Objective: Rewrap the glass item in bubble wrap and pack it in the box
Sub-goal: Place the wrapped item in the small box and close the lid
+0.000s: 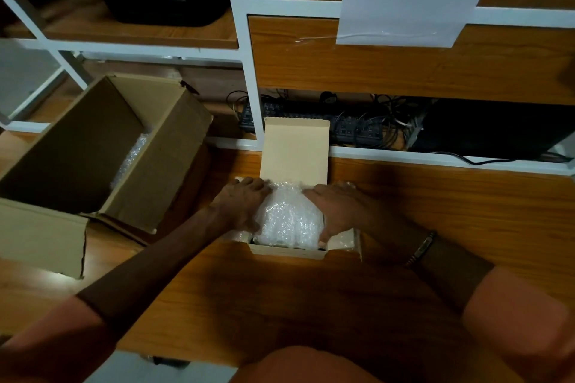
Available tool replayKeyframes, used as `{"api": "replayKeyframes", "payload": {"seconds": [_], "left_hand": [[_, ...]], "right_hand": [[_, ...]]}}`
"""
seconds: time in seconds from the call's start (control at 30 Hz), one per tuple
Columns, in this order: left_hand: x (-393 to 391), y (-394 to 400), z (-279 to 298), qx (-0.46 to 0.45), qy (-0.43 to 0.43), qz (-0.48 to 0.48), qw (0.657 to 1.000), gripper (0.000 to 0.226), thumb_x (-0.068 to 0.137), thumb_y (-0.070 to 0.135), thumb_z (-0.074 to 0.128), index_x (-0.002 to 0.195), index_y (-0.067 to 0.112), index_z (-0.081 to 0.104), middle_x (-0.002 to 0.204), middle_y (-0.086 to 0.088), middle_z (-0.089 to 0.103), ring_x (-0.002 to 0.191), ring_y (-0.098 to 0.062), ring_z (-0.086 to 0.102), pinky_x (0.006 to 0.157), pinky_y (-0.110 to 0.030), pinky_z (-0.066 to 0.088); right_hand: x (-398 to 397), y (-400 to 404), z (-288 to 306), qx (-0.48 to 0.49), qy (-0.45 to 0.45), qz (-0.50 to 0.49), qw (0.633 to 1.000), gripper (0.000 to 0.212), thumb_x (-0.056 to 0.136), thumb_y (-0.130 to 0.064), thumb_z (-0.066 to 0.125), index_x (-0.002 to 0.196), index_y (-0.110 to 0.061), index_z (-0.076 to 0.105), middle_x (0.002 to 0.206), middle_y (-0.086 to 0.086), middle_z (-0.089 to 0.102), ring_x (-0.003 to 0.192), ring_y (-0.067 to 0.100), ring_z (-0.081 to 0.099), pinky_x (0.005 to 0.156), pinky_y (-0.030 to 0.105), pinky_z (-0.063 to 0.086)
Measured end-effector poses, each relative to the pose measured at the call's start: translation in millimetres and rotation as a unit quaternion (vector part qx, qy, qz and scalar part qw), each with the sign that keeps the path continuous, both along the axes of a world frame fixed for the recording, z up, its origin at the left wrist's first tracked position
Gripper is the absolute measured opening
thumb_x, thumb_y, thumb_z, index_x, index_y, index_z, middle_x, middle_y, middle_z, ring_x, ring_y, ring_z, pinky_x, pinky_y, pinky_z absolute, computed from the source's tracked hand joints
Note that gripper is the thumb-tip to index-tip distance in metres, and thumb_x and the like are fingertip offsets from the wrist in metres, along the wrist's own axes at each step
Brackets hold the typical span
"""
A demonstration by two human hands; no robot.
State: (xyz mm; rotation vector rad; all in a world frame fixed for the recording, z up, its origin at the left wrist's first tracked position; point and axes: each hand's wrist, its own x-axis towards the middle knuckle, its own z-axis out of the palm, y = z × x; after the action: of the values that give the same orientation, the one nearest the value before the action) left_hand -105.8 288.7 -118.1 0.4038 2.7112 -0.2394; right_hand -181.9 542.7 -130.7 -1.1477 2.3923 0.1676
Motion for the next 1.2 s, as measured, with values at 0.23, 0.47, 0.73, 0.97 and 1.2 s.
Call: {"api": "replayKeyframes", "payload": {"seconds": [0.23,0.47,0.73,0.97,1.2], "left_hand": [[4,4,-11,0.000,0.025,0.023,0.999,0.114,0.080,0.065,0.078,0.166,0.021,0.018,0.171,-0.006,0.029,0.152,-0.029,0.033,0.117,-0.055,0.040],[-2,4,-24,-0.014,0.047,0.027,0.998,0.113,0.077,0.072,0.077,0.164,0.020,0.026,0.168,-0.006,0.030,0.147,-0.028,0.035,0.114,-0.047,0.038],[-3,16,-25,-0.025,0.079,0.027,0.996,0.100,0.077,0.051,0.083,0.157,0.013,0.037,0.159,-0.013,0.041,0.139,-0.032,0.042,0.109,-0.045,0.041],[10,15,-25,-0.023,0.076,0.039,0.996,0.103,0.085,0.055,0.075,0.165,0.015,0.024,0.163,-0.012,0.037,0.143,-0.032,0.040,0.112,-0.051,0.040],[53,-10,-33,0.304,0.208,0.210,0.906,0.084,0.095,0.060,0.058,0.163,0.018,0.034,0.165,-0.017,0.037,0.149,-0.038,0.036,0.114,-0.056,0.039]], "right_hand": [[7,-1,2,-0.020,0.012,-0.008,1.000,0.132,0.065,-0.069,0.087,0.164,-0.015,0.020,0.159,0.009,0.042,0.142,0.030,0.044,0.117,0.043,0.029],[6,2,-9,-0.046,-0.004,-0.053,0.998,0.139,0.064,-0.070,0.085,0.169,-0.021,0.010,0.172,0.002,0.027,0.154,0.024,0.030,0.123,0.042,0.019],[30,-13,-35,-0.072,0.116,-0.050,0.989,0.126,0.062,-0.057,0.081,0.161,-0.001,0.025,0.148,0.014,0.048,0.134,0.030,0.046,0.120,0.046,0.033],[21,-6,-14,-0.045,0.031,-0.053,0.997,0.136,0.074,-0.062,0.084,0.168,-0.006,0.002,0.172,0.014,0.021,0.158,0.029,0.023,0.130,0.047,0.009],[30,35,0,-0.201,0.040,-0.352,0.913,0.133,0.072,-0.074,0.081,0.169,-0.023,0.005,0.177,0.006,0.005,0.162,0.034,0.011,0.128,0.057,0.021]]}}
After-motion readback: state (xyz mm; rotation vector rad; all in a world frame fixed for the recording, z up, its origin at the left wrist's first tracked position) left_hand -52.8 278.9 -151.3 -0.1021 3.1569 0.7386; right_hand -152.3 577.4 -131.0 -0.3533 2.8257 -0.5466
